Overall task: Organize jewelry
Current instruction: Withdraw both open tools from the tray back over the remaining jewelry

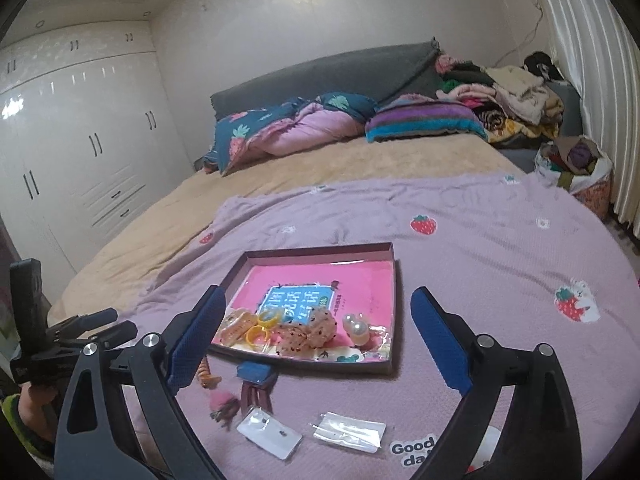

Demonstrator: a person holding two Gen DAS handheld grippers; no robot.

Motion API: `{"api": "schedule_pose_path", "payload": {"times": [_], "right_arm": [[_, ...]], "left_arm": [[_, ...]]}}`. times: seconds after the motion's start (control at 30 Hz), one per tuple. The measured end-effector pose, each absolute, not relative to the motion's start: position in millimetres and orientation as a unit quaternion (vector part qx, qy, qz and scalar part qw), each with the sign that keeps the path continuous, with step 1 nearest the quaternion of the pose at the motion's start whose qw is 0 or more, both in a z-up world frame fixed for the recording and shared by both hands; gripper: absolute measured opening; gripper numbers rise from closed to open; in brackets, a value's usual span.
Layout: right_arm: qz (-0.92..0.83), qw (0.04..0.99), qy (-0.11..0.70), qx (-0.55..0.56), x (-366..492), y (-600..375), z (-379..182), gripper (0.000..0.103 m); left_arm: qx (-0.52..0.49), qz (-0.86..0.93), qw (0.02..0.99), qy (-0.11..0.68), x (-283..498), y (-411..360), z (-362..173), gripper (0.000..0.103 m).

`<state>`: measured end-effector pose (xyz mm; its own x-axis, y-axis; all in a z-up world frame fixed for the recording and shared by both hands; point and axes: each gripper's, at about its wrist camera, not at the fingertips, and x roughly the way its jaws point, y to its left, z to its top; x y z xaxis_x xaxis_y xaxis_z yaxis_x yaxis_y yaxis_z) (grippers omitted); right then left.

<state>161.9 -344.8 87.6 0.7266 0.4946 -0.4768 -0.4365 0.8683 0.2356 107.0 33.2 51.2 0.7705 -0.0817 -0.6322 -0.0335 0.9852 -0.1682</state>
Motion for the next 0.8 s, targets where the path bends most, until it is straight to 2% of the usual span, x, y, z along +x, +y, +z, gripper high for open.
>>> {"api": "schedule_pose_path", "payload": {"times": [0.37,0.8], "right_arm": [[0.273,0.920,0.276,0.042,132,-340,92,0.093],[0.274,0.912,0.304,0.024,111,-340,72,0.093]], "left_arm": [[-0.080,-0.014,0.942,0.327,80,31,60,0.094],[-0.072,-0.009,0.940,0.334,59,33,50,0.094]]}}
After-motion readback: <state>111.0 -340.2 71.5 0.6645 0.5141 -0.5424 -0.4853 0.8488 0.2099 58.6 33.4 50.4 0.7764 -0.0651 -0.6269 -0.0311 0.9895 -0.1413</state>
